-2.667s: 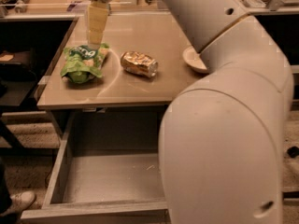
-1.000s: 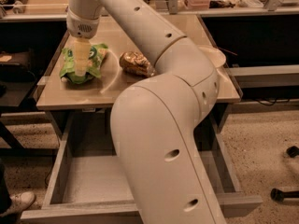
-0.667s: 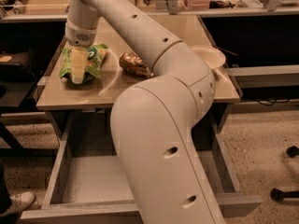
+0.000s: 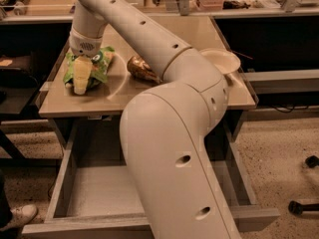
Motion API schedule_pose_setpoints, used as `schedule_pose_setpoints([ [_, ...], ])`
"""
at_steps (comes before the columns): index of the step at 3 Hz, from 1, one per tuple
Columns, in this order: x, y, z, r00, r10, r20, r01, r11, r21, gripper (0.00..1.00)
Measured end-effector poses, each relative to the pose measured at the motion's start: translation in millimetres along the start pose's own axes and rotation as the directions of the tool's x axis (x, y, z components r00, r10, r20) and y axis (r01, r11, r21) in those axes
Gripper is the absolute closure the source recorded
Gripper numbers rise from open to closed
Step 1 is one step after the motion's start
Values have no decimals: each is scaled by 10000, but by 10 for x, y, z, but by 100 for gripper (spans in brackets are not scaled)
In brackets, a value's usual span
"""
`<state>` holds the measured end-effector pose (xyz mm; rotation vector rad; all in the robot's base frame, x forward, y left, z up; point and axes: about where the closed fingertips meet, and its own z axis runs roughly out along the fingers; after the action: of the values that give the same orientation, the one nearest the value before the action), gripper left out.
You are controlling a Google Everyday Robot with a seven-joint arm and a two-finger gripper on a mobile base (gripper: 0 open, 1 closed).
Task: Place green rice chip bag into top drawer
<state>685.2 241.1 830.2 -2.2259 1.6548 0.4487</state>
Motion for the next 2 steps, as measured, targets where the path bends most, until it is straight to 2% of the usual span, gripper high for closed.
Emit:
schedule_pose_setpoints([
  [2, 0, 0, 0, 10000, 0, 0, 0, 10000, 0, 63],
])
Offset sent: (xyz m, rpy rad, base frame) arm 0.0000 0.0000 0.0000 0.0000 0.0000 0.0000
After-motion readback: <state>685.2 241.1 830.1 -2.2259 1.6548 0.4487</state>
